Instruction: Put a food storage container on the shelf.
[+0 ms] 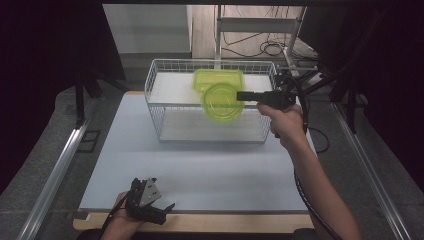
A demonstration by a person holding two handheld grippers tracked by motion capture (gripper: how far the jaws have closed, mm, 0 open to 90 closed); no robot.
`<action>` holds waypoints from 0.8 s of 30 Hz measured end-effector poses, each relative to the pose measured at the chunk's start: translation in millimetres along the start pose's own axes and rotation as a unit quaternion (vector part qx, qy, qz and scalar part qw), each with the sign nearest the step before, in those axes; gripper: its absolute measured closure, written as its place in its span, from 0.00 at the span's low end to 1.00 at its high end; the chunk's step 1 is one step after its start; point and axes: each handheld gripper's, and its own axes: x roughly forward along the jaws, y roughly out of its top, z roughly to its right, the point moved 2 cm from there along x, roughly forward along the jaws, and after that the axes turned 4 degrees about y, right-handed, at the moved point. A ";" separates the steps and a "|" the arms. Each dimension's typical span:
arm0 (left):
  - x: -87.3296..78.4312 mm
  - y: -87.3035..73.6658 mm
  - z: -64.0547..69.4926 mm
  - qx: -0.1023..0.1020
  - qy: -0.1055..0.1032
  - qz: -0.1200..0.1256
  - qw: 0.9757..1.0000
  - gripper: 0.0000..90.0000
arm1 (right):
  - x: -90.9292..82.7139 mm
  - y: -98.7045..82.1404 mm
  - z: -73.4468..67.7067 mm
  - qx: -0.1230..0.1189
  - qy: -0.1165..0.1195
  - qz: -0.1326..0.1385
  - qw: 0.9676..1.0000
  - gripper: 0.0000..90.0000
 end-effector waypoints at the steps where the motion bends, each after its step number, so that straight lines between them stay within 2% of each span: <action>1: 0.0 -0.1 -0.1 0.000 0.000 0.000 1.000 0.02 | 0.2 2.3 -0.5 0.000 -0.002 0.002 1.000 0.90; 9: -0.5 -0.4 -0.4 -0.002 -0.001 0.000 1.000 0.02 | 4.2 29.4 -2.9 -0.004 -0.033 0.030 0.999 0.90; 15: -0.4 -0.6 -0.3 0.000 -0.002 -0.001 1.000 0.02 | 11.1 48.1 -0.9 -0.003 -0.065 0.047 0.997 0.90; 21: -0.2 -1.2 -0.6 0.001 -0.004 -0.003 1.000 0.02 | 19.8 57.5 7.7 0.008 -0.087 0.053 0.995 0.90; 24: 0.5 -1.1 0.4 0.003 -0.004 -0.004 1.000 0.02 | 24.7 58.4 12.4 0.016 -0.089 0.050 0.995 0.90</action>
